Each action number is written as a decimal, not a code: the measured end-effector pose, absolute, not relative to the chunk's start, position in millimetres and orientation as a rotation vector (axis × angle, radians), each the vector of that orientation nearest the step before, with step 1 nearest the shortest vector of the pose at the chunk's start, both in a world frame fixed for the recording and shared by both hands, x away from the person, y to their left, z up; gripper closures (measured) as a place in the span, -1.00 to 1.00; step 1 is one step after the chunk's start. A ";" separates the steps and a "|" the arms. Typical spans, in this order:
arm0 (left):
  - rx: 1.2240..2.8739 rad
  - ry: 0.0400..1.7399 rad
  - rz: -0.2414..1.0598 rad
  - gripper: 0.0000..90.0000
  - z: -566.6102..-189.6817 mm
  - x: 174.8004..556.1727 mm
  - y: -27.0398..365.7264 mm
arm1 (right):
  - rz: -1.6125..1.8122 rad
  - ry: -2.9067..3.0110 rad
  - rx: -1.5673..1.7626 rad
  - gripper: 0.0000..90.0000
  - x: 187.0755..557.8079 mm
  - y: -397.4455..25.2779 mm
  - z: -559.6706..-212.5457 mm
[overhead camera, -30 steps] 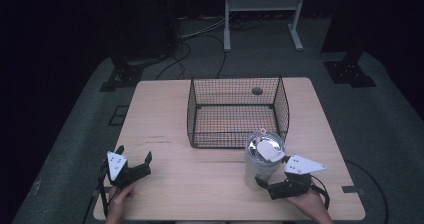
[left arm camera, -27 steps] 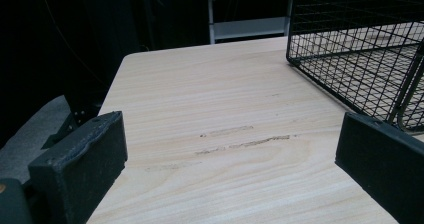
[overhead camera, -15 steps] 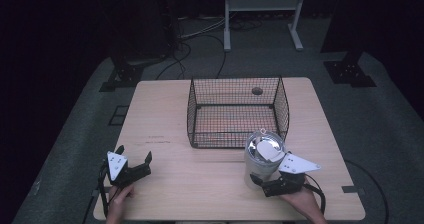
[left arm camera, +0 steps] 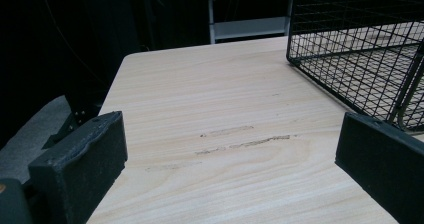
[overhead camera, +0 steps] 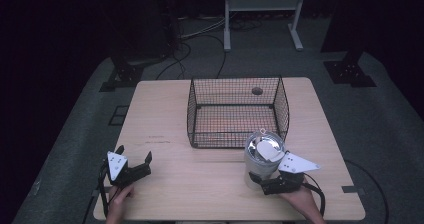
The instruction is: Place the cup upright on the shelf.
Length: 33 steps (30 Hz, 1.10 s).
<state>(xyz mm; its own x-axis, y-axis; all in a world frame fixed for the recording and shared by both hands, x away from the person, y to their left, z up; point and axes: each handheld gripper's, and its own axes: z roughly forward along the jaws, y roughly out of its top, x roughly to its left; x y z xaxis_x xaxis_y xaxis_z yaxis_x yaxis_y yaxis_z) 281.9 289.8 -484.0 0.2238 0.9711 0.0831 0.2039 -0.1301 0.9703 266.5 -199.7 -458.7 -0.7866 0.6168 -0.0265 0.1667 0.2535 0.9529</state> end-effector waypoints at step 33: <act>1.538 1.152 1.009 -1.00 -484.0 281.9 290.4 | 1.709 2.049 0.746 -0.79 266.3 -216.6 -446.7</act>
<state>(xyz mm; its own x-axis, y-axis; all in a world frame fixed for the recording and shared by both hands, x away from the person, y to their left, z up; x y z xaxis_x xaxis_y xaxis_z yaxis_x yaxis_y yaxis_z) 281.9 290.4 -484.0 0.2210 0.9722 0.0769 0.2046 -0.1233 0.9711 266.3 -216.6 -446.7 -0.7918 0.6086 0.0527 0.1612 0.1250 0.9790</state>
